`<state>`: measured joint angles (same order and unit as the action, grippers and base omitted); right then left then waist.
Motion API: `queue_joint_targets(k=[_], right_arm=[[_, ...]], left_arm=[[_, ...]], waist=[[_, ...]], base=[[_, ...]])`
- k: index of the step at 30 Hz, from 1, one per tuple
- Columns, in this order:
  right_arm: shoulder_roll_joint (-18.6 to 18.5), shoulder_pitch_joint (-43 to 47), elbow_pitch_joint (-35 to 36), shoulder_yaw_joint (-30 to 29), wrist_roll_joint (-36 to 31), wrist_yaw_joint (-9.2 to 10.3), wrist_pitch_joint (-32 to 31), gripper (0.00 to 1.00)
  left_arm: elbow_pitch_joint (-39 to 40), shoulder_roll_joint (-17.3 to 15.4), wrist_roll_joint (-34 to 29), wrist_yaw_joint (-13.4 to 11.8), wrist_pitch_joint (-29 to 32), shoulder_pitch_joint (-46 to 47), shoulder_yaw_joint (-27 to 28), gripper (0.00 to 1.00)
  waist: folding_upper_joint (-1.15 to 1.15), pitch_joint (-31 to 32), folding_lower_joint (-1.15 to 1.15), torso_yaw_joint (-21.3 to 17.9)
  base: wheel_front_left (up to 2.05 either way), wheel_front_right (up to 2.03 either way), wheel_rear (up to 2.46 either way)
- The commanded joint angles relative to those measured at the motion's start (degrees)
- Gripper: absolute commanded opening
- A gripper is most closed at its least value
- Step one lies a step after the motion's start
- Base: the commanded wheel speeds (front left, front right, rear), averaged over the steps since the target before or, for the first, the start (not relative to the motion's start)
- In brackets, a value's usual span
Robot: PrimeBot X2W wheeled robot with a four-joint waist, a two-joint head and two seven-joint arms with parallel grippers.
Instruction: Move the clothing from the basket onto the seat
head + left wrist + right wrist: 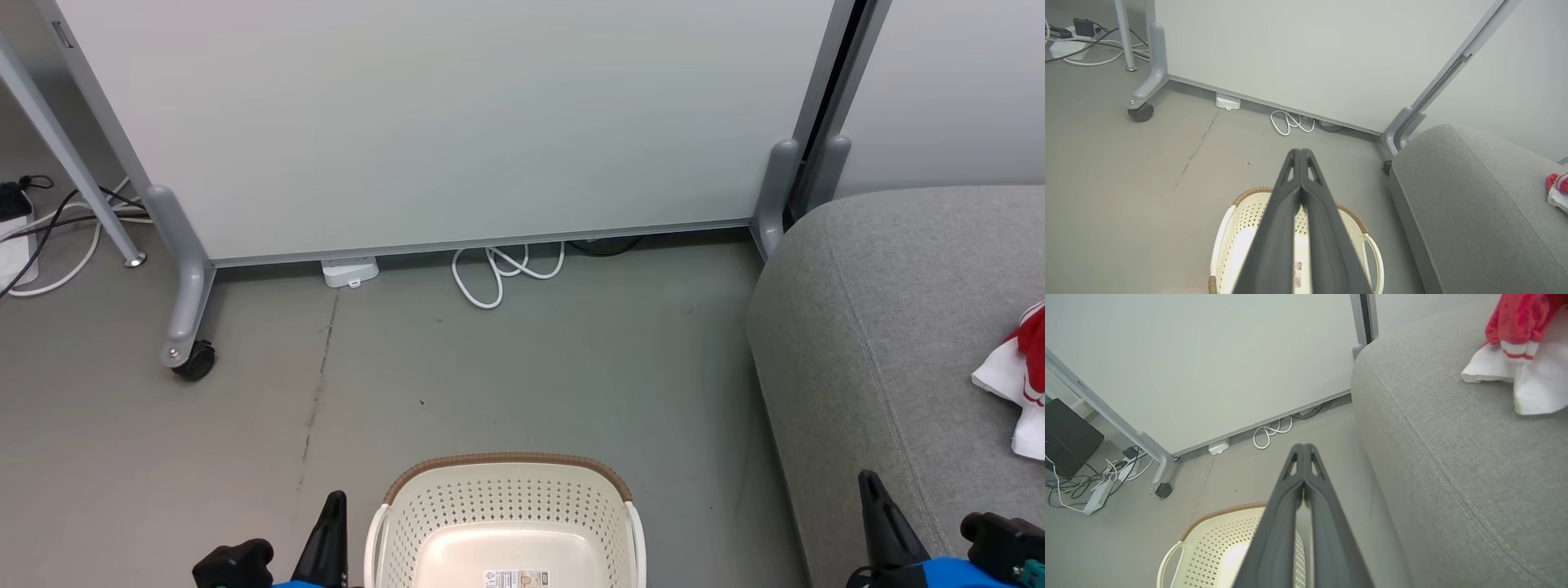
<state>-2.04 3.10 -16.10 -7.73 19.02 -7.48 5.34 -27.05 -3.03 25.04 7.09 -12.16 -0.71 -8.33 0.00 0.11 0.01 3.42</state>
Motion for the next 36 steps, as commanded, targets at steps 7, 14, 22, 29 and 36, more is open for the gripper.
queue_joint_targets(k=[7, 14, 22, 29, 36], right_arm=[[-0.3, -2.2, 1.1, 0.2, 9.2, 0.00, -1.4, 0.00], [-0.4, -3.1, 1.3, 0.3, 15.8, -0.01, -2.5, 0.00], [-0.5, -3.9, 1.4, 0.4, 22.7, -0.01, -3.6, 0.00], [-0.6, -4.5, 1.5, 0.5, 28.2, -0.01, -4.5, 0.00], [-0.6, -5.1, 1.6, 0.6, 33.4, -0.01, -5.4, 0.00]], left_arm=[[2.6, -0.4, 8.6, 0.1, 1.9, 2.3, 1.7, 0.00], [3.7, -0.5, 14.8, 0.1, 3.5, 2.9, 2.9, 0.00], [4.9, -0.6, 21.3, 0.2, 5.1, 3.4, 4.1, 0.00], [5.8, -0.6, 26.5, 0.2, 6.5, 3.9, 5.2, 0.00], [6.7, -0.7, 31.3, 0.3, 7.8, 4.3, 6.1, 0.00]], waist=[[0.00, 0.0, 0.00, -0.2], [0.00, 0.0, 0.00, -0.4], [0.00, -0.1, 0.00, -0.7], [0.00, -0.1, 0.00, -0.9], [0.00, -0.1, 0.00, -1.1]], base=[[0.00, 0.00, 0.00], [0.00, 0.00, 0.00], [0.00, 0.00, 0.00], [0.00, 0.00, 0.00], [0.00, 0.00, 0.00]])
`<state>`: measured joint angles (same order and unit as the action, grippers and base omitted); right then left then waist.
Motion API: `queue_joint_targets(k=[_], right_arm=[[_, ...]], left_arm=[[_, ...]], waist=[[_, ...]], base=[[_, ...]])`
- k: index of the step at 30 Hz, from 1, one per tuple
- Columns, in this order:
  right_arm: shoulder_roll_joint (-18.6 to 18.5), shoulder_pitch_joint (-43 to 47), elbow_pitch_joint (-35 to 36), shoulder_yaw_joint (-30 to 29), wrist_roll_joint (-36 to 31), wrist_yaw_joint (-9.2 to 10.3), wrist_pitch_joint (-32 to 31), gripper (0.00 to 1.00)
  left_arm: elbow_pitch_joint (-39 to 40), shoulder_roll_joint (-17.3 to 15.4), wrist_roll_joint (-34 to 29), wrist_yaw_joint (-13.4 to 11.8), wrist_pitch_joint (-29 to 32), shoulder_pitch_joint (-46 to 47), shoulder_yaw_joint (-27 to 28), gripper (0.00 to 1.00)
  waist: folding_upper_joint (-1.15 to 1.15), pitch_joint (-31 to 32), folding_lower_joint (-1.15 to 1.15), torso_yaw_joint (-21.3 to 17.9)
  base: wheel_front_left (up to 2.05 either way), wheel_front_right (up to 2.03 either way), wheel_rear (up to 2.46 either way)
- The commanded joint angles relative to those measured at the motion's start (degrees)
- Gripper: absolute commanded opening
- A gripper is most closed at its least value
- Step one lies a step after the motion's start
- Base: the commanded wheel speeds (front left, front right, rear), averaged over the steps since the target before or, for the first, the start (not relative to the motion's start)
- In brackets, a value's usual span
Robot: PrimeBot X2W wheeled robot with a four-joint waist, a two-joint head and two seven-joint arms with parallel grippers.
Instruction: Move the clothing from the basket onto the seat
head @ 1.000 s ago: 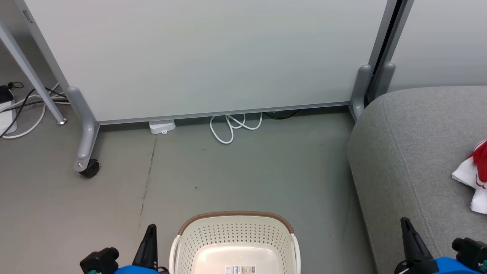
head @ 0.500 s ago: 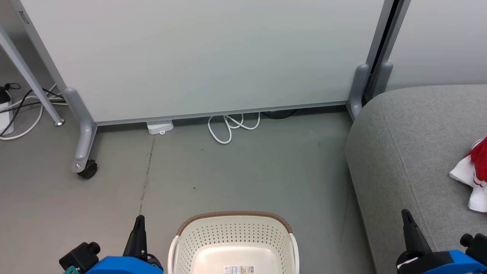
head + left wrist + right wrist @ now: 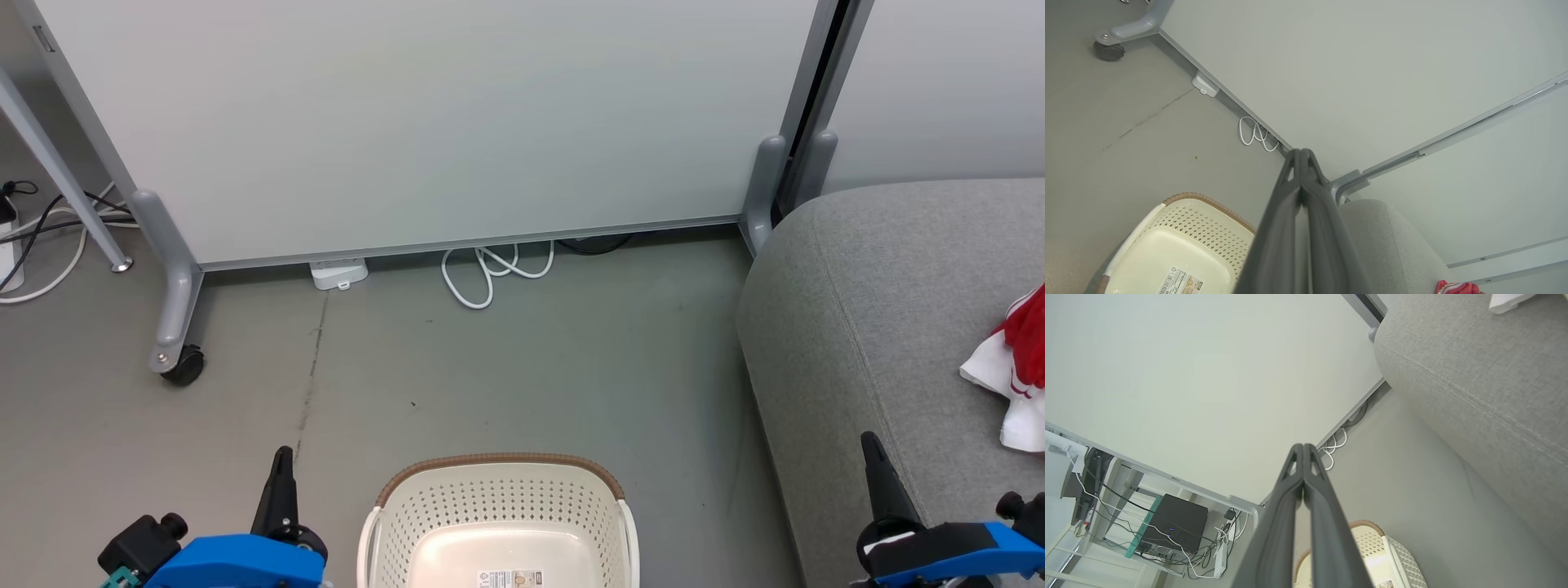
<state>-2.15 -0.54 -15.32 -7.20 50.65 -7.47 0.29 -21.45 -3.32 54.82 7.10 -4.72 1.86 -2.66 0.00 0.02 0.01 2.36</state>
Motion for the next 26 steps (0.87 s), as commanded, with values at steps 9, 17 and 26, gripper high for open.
queue_joint_targets(k=[9, 17, 26], right_arm=[[-0.6, -2.3, 1.0, 0.2, 8.6, -0.03, -1.4, 0.00], [-0.7, -3.0, 1.1, 0.3, 14.2, -0.03, -2.3, 0.00], [-0.7, -3.5, 1.1, 0.3, 18.8, -0.03, -3.1, 0.00]], left_arm=[[2.2, -0.4, 7.8, 0.3, 2.1, 2.2, 1.8, 0.00], [3.1, -0.4, 13.0, 0.4, 3.5, 2.7, 3.0, 0.00], [3.9, -0.4, 17.2, 0.4, 4.7, 3.0, 3.8, 0.00]], waist=[[0.00, 0.0, 0.00, -0.3], [0.00, 0.0, 0.00, -0.6], [0.00, -0.1, 0.00, -0.8]], base=[[0.00, 0.00, 0.00], [0.00, 0.00, 0.00], [0.00, 0.00, 0.00]])
